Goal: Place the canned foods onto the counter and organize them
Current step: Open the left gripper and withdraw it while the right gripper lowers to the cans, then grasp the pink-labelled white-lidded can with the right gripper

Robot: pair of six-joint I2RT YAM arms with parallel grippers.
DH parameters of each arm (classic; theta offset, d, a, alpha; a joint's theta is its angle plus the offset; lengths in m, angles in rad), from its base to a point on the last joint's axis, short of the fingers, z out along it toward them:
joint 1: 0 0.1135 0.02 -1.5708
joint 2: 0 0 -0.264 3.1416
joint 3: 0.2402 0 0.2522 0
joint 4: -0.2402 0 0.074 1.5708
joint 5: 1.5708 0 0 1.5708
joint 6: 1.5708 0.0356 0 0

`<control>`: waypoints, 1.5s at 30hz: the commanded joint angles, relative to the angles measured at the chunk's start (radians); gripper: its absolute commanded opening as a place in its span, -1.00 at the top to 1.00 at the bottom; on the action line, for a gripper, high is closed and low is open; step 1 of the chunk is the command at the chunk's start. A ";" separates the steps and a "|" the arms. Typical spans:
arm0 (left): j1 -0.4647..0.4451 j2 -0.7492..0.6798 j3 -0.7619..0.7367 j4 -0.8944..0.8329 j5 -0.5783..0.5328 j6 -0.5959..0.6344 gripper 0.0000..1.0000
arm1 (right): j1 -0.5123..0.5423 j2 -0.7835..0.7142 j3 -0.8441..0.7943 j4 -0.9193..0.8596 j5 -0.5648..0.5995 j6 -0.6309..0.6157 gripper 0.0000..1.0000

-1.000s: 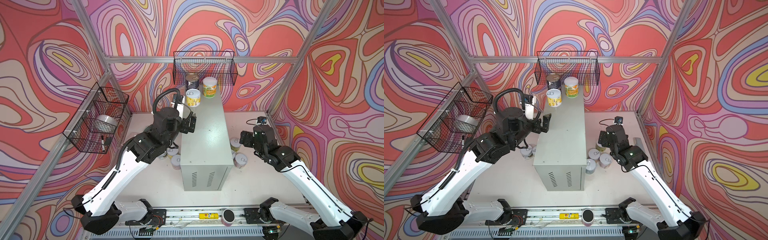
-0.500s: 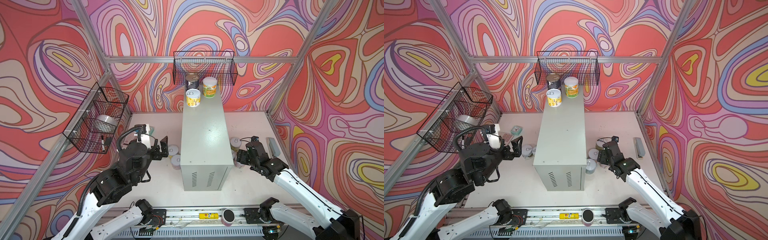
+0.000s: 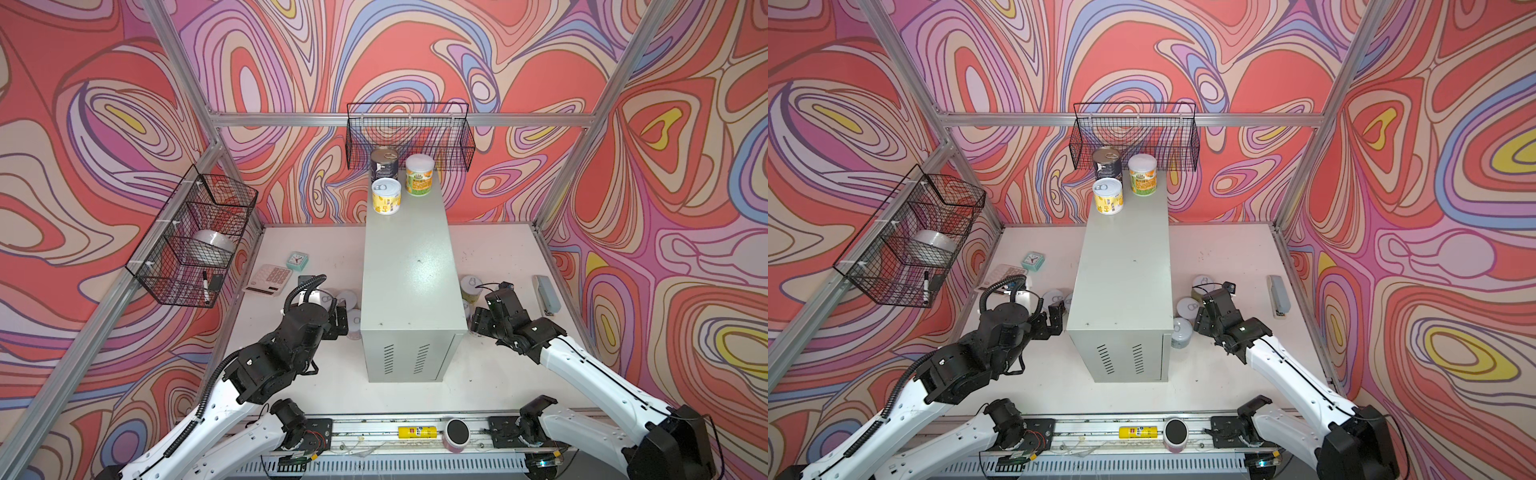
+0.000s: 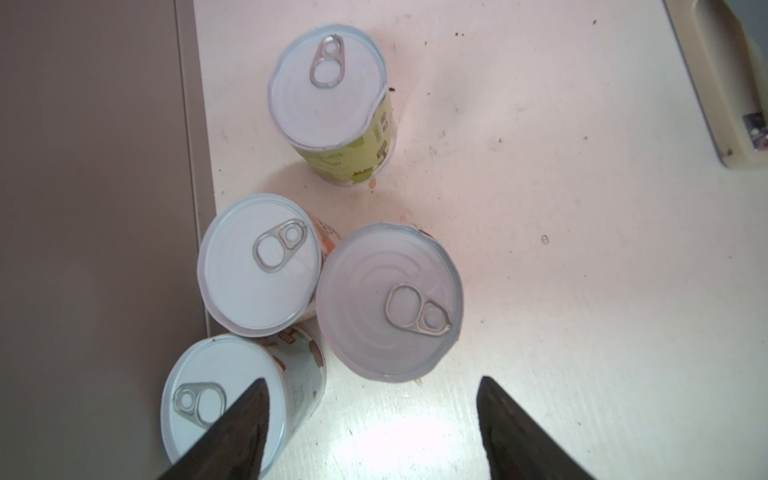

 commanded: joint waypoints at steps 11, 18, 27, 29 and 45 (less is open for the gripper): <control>0.193 0.064 -0.138 0.230 0.331 -0.046 -0.94 | -0.005 0.090 -0.077 0.114 -0.005 0.059 -0.60; 0.206 0.142 -0.150 0.278 0.354 -0.027 -0.94 | -0.003 0.164 -0.084 0.192 0.060 0.105 -0.60; 0.214 0.188 -0.148 0.311 0.367 -0.021 -0.93 | -0.005 0.308 -0.039 0.203 0.167 0.182 -0.60; 0.214 0.198 -0.152 0.323 0.375 -0.025 -0.93 | -0.007 0.329 -0.029 0.199 0.192 0.203 -0.60; 0.216 0.213 -0.180 0.362 0.367 -0.036 -0.91 | -0.018 0.500 0.085 0.194 0.329 0.146 -0.78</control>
